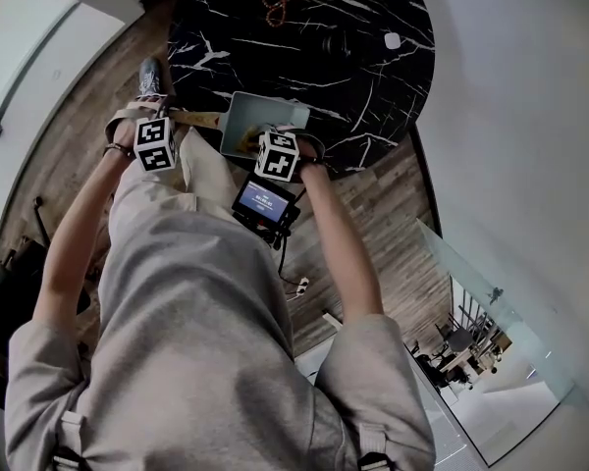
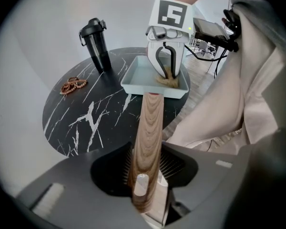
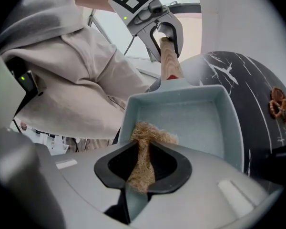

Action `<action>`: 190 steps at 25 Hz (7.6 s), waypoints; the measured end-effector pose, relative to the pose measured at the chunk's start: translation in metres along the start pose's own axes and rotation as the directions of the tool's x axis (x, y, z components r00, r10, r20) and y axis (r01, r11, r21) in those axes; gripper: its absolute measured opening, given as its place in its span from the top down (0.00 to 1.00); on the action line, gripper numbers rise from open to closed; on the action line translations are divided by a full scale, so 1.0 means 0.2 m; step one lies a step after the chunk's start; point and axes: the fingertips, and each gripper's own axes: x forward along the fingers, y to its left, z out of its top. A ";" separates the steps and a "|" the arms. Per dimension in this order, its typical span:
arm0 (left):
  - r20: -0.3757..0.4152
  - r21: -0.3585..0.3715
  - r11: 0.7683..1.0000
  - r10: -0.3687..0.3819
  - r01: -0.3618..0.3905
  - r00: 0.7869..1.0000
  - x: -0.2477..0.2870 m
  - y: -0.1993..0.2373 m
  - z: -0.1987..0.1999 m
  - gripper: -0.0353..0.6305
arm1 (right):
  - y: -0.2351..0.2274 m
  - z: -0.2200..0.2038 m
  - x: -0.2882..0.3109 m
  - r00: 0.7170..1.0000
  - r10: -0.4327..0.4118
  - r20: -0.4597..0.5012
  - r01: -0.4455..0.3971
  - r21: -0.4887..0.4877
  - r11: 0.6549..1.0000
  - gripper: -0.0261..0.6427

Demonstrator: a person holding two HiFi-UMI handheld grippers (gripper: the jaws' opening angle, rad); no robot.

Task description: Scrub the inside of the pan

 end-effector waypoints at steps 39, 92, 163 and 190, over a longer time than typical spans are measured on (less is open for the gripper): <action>-0.010 -0.101 0.994 -0.053 0.051 0.999 0.02 -0.10 0.00 0.76 | -0.37 -0.27 -0.39 0.860 -0.505 0.072 0.376 0.580 0.723 0.94; -0.075 -0.130 0.987 -0.106 0.096 0.992 0.08 -0.21 0.03 0.86 | -0.57 -0.30 -0.36 0.838 -0.545 -0.013 0.435 0.618 0.655 0.94; -0.051 -0.254 0.964 -0.094 0.078 0.994 0.08 -0.22 0.04 0.87 | -0.24 -0.42 -0.18 0.974 -0.090 -0.207 0.172 0.422 0.890 0.94; -0.048 -0.096 0.992 -0.088 0.083 0.995 0.09 -0.22 0.04 0.88 | -0.55 0.29 -0.13 0.950 -0.290 0.114 0.199 0.495 0.846 0.94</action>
